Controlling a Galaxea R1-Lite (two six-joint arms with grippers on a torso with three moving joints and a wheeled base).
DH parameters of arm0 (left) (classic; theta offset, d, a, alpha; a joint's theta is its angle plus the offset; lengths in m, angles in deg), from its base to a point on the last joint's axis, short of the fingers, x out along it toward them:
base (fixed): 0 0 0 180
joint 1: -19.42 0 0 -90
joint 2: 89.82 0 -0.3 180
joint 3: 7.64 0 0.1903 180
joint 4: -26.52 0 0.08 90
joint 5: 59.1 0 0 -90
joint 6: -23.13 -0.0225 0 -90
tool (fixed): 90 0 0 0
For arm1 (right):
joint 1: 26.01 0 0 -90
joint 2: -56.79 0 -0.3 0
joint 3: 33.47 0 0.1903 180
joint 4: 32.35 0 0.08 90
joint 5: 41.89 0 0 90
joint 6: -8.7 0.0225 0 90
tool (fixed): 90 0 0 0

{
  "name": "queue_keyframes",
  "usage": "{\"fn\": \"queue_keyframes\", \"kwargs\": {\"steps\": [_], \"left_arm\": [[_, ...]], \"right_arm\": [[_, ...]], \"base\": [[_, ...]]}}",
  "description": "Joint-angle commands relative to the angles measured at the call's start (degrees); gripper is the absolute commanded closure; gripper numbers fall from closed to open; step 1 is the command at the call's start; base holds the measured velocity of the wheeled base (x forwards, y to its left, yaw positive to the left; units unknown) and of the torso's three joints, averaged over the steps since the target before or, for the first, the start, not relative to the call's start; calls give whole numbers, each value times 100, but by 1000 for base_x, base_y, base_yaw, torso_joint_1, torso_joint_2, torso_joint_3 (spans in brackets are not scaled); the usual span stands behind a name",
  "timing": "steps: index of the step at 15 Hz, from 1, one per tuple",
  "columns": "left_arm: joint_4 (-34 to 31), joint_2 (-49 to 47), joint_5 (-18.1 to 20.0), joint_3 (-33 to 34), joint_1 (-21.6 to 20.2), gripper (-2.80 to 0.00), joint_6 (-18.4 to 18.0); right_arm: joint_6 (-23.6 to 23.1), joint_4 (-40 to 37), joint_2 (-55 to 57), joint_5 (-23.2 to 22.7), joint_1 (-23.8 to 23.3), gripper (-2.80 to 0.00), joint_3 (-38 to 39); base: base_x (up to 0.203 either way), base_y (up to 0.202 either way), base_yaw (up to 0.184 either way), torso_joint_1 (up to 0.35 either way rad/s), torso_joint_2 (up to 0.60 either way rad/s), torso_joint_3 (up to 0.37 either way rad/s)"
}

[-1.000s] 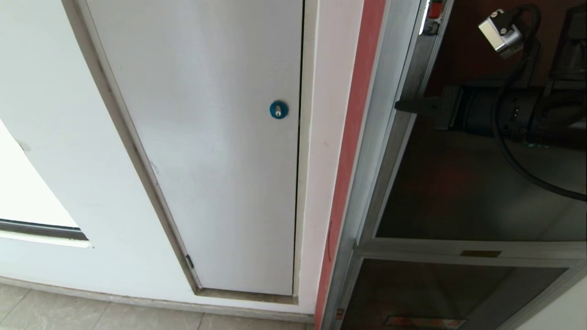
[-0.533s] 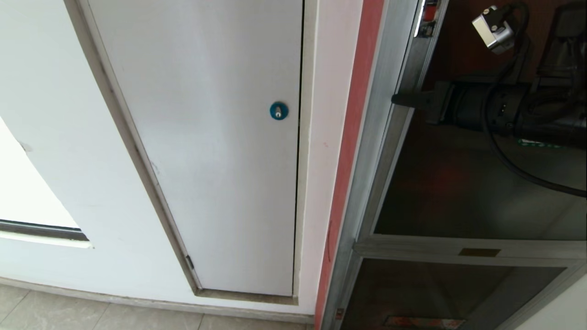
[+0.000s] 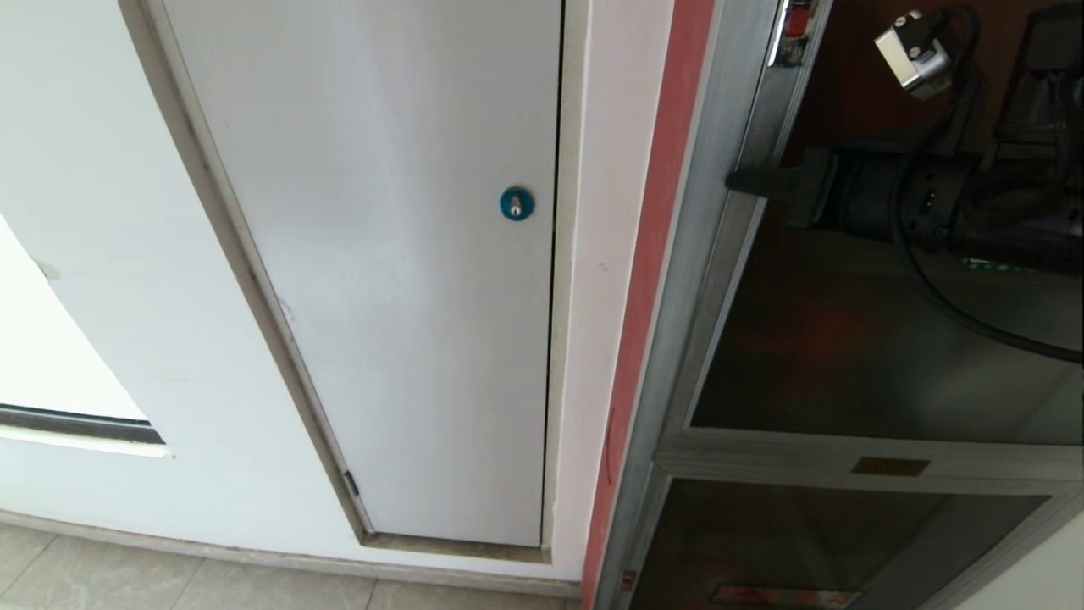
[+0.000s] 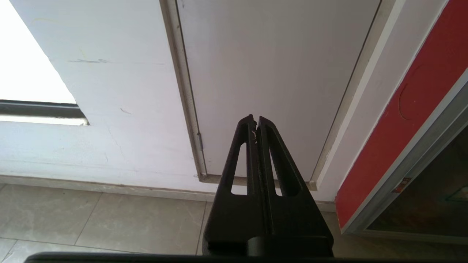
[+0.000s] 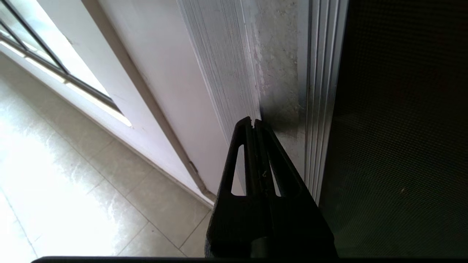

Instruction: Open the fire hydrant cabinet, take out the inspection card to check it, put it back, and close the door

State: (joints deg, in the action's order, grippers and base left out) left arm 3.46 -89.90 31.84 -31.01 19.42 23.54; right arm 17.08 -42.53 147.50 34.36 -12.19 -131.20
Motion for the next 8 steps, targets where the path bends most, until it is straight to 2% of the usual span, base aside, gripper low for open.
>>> {"fn": "queue_keyframes", "kwargs": {"steps": [1, 8], "left_arm": [[2, -1, 3, 7, 0, 0, 2], [5, -1, 3, 0, 0, 0, 2]], "right_arm": [[6, -9, -226, -13, 41, 0, 89], [6, -43, -1098, -111, 293, 0, 405]], "base": [[0, 0, 0, 0, 0, 0], [0, 0, 0, 0, 0, 0]]}}
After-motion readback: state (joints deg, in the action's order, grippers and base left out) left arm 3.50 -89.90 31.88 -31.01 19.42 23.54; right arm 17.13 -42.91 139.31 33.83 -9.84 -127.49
